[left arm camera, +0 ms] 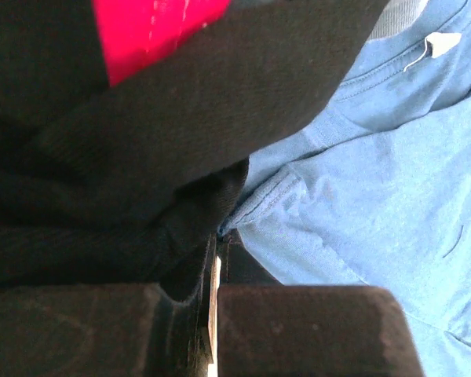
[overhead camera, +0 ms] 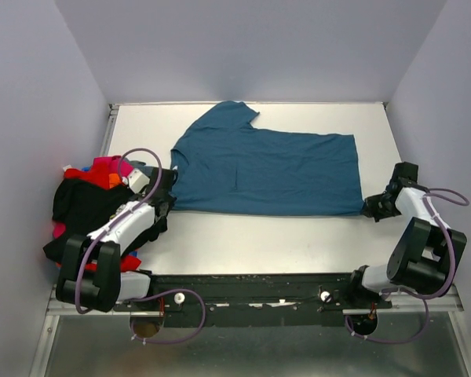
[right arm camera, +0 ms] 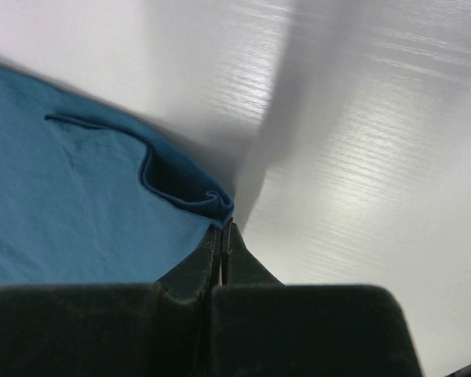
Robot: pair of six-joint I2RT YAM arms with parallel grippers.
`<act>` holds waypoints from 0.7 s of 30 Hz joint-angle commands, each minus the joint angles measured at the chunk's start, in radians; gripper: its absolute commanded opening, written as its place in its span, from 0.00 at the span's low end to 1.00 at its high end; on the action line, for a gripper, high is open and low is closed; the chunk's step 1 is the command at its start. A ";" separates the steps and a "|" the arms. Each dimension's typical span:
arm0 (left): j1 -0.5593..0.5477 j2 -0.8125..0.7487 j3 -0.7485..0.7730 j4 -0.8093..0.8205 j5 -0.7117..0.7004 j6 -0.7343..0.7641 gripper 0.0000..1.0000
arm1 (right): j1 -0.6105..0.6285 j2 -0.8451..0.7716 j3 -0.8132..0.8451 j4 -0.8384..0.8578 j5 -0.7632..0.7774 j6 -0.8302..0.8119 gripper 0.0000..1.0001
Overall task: Fold and stack the t-shirts
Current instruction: Fold the flattened tshirt in 1/3 of the way
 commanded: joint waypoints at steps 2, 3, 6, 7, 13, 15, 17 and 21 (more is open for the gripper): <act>-0.021 -0.085 -0.061 -0.017 0.005 -0.026 0.00 | -0.088 -0.041 -0.021 -0.018 0.050 -0.054 0.01; -0.027 -0.093 -0.069 -0.016 0.003 -0.030 0.00 | -0.101 -0.050 -0.022 -0.020 0.052 -0.062 0.01; -0.051 -0.121 -0.083 -0.017 -0.015 -0.034 0.00 | -0.112 -0.067 -0.024 -0.021 0.053 -0.069 0.01; -0.065 -0.130 -0.086 -0.014 -0.023 -0.034 0.05 | -0.112 -0.073 -0.024 -0.021 0.055 -0.069 0.01; -0.128 -0.200 -0.063 -0.048 -0.067 -0.040 0.56 | -0.112 -0.154 -0.043 0.040 0.029 -0.130 0.35; -0.147 -0.223 -0.031 -0.063 -0.083 -0.026 0.73 | -0.111 -0.199 -0.036 0.055 0.033 -0.150 0.52; -0.160 -0.237 0.018 -0.088 -0.113 0.000 0.88 | -0.111 -0.236 -0.021 0.071 0.020 -0.175 0.53; -0.165 -0.210 0.138 -0.082 -0.157 0.139 0.92 | -0.102 -0.285 -0.001 0.161 -0.080 -0.236 0.52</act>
